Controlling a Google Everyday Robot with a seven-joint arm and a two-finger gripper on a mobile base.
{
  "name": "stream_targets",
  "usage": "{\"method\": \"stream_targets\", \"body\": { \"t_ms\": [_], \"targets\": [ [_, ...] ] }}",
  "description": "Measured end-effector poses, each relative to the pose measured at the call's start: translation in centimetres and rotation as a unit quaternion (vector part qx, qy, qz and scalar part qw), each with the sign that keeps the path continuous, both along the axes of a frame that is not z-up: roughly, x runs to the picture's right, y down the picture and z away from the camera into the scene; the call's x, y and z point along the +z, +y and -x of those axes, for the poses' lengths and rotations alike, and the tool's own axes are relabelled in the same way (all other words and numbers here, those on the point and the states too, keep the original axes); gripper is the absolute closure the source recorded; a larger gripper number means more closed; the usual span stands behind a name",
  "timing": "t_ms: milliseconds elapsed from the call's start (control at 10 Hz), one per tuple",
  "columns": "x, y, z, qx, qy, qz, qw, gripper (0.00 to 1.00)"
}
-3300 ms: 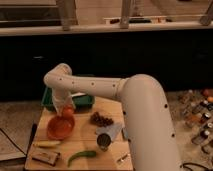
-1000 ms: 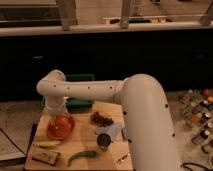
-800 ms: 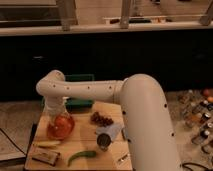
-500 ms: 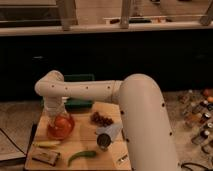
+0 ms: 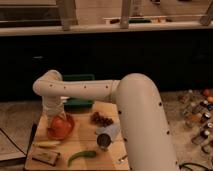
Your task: Place apple in red bowl
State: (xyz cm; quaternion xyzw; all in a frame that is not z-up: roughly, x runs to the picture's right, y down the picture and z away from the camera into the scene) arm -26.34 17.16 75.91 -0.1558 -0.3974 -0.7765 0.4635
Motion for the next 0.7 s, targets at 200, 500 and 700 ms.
{"method": "stream_targets", "body": {
  "t_ms": [200, 500, 700],
  "targets": [
    [0.02, -0.01, 0.04, -0.002, 0.000, 0.001, 1.0000, 0.20],
    [-0.02, -0.07, 0.00, -0.003, -0.001, 0.002, 1.0000, 0.20],
    [-0.18, -0.31, -0.07, -0.004, 0.000, -0.001, 1.0000, 0.20]
  ]
}}
